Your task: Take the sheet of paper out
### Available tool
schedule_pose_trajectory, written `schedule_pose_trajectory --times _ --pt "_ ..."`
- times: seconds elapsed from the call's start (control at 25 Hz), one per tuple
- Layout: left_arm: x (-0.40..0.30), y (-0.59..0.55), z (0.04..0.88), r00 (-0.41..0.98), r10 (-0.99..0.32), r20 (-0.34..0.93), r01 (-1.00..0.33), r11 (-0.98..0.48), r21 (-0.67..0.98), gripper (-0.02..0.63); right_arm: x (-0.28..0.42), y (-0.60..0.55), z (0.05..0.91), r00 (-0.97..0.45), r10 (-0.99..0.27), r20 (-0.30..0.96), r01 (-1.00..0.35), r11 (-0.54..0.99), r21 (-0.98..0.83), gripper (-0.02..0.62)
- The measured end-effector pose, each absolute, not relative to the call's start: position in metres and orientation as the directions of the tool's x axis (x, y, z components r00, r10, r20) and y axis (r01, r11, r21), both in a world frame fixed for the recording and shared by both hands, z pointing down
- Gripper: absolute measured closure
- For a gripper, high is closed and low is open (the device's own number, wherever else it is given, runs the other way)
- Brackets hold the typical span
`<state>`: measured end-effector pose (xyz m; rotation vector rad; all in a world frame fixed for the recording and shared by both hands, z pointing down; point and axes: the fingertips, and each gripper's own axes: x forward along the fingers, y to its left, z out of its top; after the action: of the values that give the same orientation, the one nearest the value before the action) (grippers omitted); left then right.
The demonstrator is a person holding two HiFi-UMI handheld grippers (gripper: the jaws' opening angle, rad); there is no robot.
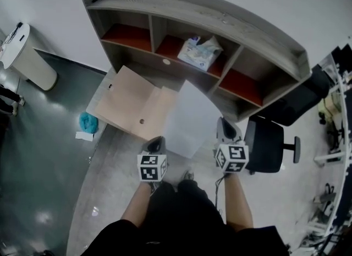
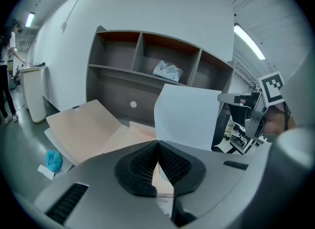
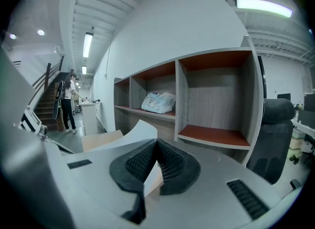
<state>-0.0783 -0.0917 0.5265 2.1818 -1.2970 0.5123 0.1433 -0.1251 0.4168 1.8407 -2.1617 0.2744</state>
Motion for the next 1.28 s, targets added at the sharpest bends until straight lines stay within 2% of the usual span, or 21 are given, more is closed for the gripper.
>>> schedule_pose_trajectory --times 0.56,1.28 --pt "-0.033 -0.081 0.528 0.436 -0.698 0.567 -0.899 -0.362 0.245 0.563 0.190 -0.122 0.412 -0.149 -0.937 0.317 -0.983 0.174 0.053 0.580" --pt "-0.026 -0.076 0.521 0.439 -0.705 0.557 -0.897 -0.378 0.229 0.561 0.189 -0.121 0.411 -0.162 -0.936 0.311 -0.982 0.184 0.043 0.580"
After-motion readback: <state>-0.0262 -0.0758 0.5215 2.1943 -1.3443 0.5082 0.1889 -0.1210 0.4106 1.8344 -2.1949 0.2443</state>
